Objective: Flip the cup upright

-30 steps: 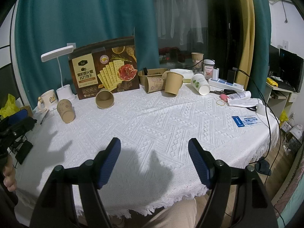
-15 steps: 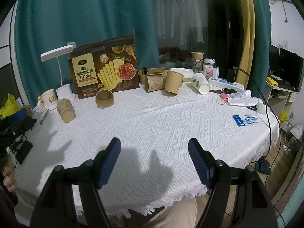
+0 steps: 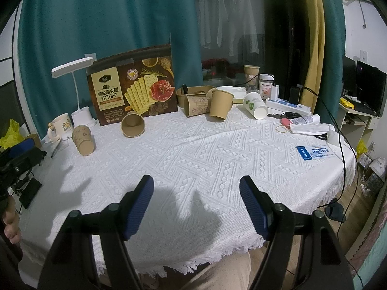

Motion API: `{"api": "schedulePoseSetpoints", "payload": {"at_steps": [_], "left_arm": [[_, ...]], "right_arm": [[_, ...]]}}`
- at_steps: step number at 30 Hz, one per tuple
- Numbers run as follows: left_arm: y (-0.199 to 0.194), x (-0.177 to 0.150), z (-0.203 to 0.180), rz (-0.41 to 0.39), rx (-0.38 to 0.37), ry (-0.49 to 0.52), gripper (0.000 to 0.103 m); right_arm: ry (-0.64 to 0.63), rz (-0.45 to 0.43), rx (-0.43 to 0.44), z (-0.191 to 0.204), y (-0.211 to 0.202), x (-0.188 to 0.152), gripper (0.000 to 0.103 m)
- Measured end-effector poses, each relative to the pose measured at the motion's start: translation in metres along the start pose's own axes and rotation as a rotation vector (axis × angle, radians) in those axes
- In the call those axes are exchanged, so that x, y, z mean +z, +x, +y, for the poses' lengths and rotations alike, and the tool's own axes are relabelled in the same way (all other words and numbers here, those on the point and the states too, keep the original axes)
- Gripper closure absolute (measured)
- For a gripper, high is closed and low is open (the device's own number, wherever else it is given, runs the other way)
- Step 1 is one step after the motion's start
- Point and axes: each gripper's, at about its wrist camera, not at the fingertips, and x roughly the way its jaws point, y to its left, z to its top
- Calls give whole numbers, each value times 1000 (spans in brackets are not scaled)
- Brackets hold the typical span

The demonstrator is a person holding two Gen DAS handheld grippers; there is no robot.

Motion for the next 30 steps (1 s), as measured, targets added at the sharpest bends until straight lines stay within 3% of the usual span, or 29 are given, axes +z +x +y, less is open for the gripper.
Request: {"api": "schedulePoseSetpoints", "payload": {"at_steps": [30], "left_arm": [[-2,2,1,0,-4,-2,3]], "right_arm": [[0,2,0,2,3,2,32]]}}
